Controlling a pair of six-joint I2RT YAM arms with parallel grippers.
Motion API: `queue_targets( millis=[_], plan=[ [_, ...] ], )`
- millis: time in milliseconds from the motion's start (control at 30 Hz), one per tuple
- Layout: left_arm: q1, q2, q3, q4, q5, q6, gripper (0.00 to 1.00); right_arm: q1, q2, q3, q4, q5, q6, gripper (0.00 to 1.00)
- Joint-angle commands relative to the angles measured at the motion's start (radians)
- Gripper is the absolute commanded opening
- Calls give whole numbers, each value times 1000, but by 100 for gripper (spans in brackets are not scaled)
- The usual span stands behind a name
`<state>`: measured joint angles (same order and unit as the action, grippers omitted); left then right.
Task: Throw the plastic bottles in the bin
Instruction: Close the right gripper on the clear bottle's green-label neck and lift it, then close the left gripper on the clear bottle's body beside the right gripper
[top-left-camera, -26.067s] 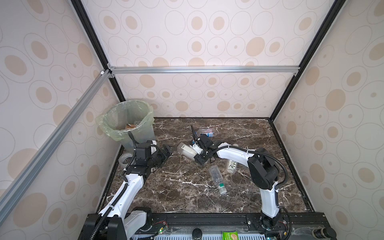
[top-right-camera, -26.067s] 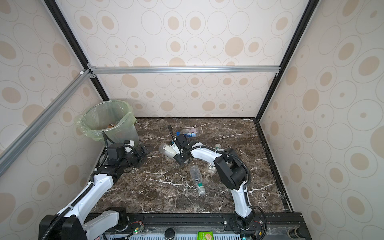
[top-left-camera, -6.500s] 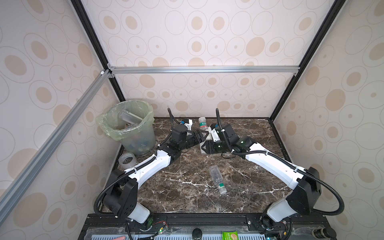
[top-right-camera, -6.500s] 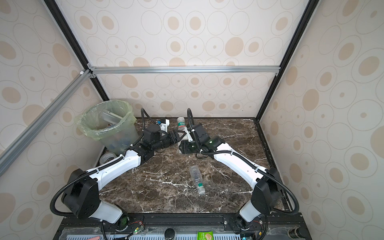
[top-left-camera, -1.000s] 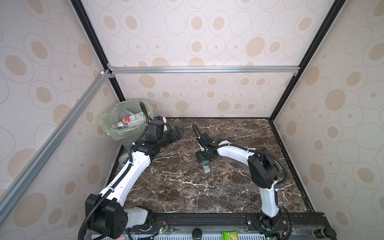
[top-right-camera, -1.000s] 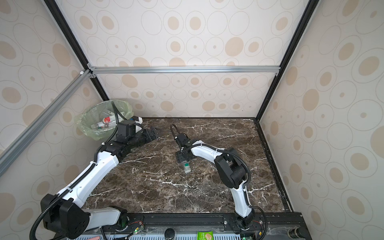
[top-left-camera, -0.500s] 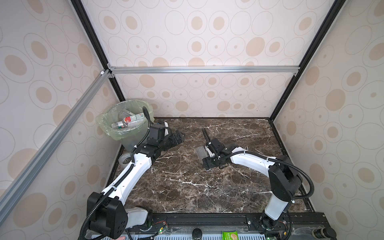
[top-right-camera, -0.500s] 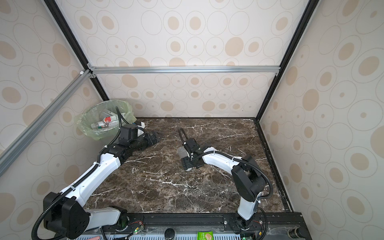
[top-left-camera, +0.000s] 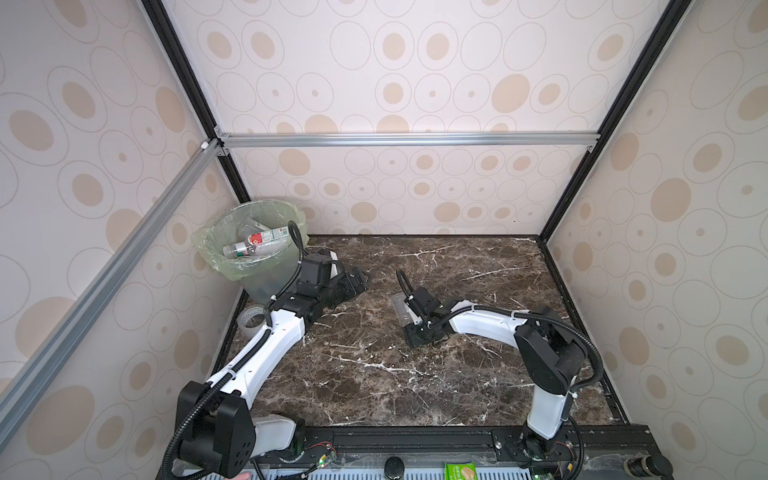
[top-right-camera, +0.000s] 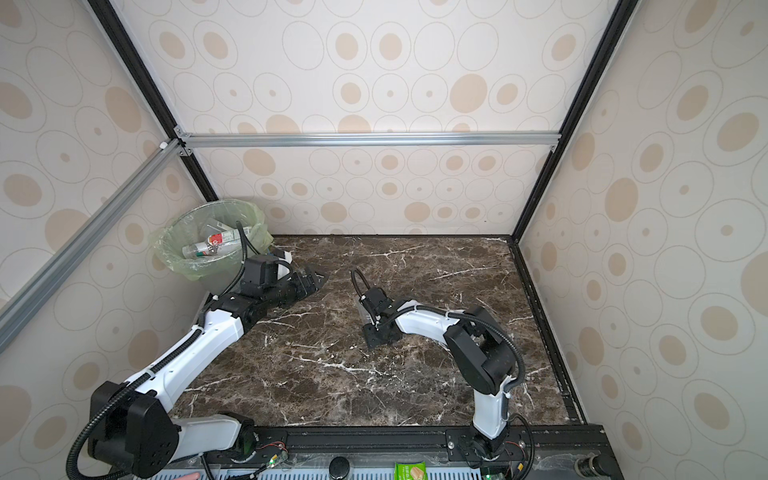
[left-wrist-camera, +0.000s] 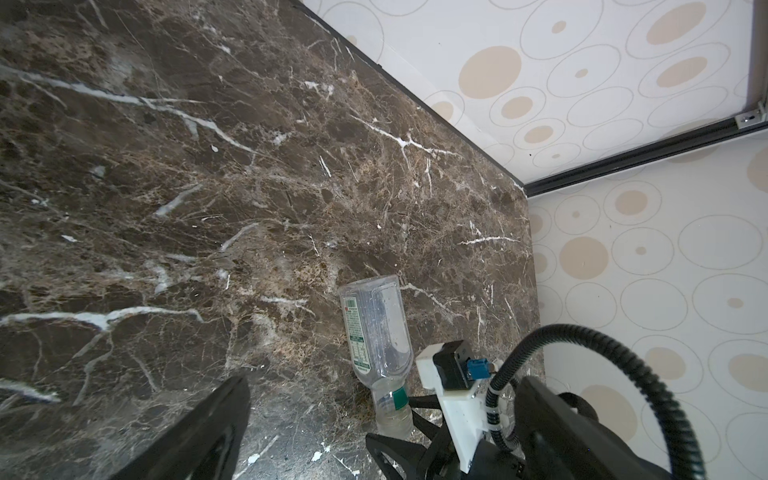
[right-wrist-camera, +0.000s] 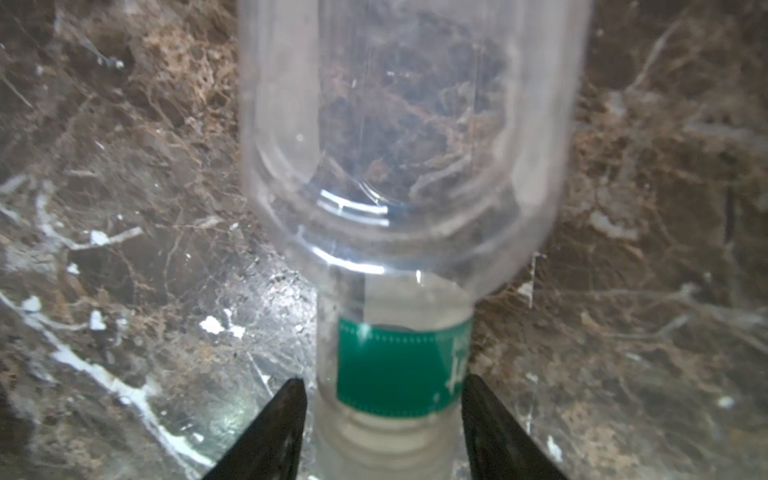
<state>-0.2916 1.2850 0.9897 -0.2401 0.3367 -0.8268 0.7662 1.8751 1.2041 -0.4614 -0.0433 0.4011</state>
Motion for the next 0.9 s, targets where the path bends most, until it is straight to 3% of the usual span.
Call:
queue_targets(
  millis=[0, 200, 400, 867],
  plan=[
    [5, -10, 4, 31, 13, -20, 99, 0, 31, 40, -9, 27, -4, 52],
    [-7, 5, -31, 60, 26, -40, 99, -1, -5, 48, -31, 43, -14, 38],
    [-60, 41, -84, 170, 51, -108, 99, 1, -88, 69, -65, 17, -13, 34],
    [-122, 144, -30, 329, 55, -169, 99, -1, -239, 131, -74, -111, 61, 34]
  ],
)
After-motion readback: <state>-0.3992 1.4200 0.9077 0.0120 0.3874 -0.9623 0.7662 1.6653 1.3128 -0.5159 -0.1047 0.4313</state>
